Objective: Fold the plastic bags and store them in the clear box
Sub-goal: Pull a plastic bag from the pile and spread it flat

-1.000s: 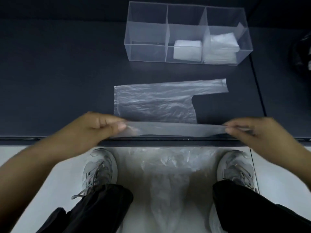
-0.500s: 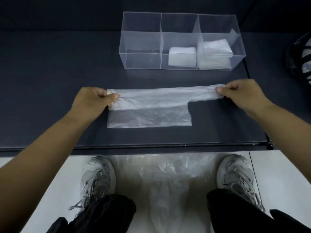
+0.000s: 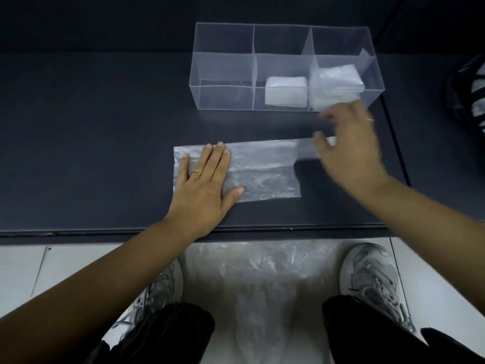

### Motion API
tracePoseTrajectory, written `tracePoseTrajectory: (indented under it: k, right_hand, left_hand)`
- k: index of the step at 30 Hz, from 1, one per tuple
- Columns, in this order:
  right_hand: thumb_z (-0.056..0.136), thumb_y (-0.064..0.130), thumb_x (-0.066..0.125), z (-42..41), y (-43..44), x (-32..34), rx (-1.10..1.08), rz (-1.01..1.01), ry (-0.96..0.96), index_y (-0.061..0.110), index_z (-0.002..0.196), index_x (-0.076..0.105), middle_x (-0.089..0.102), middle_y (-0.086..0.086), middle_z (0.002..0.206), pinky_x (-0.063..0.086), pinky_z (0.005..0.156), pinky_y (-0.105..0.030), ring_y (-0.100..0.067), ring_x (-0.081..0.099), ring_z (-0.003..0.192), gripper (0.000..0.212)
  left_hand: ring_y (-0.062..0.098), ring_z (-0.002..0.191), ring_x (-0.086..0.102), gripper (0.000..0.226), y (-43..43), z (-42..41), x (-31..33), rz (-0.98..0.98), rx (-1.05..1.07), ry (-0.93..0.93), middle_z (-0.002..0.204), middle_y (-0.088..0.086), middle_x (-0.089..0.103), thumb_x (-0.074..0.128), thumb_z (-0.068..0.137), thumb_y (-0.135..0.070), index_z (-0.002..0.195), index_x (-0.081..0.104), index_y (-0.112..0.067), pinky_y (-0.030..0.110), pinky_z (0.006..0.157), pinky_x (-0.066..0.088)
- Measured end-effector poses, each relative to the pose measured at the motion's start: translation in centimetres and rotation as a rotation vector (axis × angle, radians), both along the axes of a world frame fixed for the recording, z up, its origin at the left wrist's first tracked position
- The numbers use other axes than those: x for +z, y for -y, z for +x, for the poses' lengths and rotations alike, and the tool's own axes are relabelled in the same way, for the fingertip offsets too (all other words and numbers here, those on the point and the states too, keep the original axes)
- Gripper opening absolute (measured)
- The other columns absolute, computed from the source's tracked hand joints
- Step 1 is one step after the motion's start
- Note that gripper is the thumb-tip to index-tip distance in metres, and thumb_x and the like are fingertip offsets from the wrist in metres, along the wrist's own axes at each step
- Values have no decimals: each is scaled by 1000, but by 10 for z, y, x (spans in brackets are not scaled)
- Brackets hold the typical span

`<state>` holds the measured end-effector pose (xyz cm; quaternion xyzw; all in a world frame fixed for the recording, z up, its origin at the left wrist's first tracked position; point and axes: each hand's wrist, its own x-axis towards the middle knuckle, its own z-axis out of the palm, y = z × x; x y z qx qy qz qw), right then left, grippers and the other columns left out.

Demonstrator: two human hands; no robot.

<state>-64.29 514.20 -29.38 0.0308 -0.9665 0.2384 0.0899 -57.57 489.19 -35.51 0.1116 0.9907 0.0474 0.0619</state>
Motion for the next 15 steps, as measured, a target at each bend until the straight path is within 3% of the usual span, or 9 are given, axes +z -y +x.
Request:
tracePoseTrajectory:
  k: [3,5,9,11,15]
  right_hand:
    - [93,12,54,26,69,-3,443,-46,110,6,136,48,44,-15,142,20,112,-25,-27,39,132,44]
    - [100,20,43,36,101,-15,579,-51,253,5,147,30,27,-12,155,5,115,-21,-22,21,144,51]
    - [103,39,26,29,88,-48,527,222,244,15,153,7,3,-1,162,-6,119,-32,-12,-2,148,59]
    - [101,45,24,21,60,-57,481,360,192,18,154,4,0,1,162,-8,119,-35,-12,-4,148,62]
    - [99,48,24,11,-1,-59,327,452,210,20,154,7,2,-2,162,-8,118,-37,-17,-1,149,63]
  left_hand:
    - [15,147,-10,81,-1,-1,1,-21,2,2,161,-2,-6,-1,87,-70,151,-6,-20,49,117,-9]
    - [19,147,-9,81,-1,-1,2,-25,-10,6,161,0,-2,1,86,-67,151,-5,-20,52,117,-5]
    - [26,148,-6,87,0,1,4,-19,-4,9,161,-1,0,6,84,-73,153,2,-20,53,117,-2]
    - [28,148,-1,90,2,1,6,-20,-2,5,161,1,5,8,82,-76,153,9,-20,53,117,0]
    - [29,148,3,93,12,5,6,-48,6,8,161,4,9,9,81,-79,153,11,-21,55,117,2]
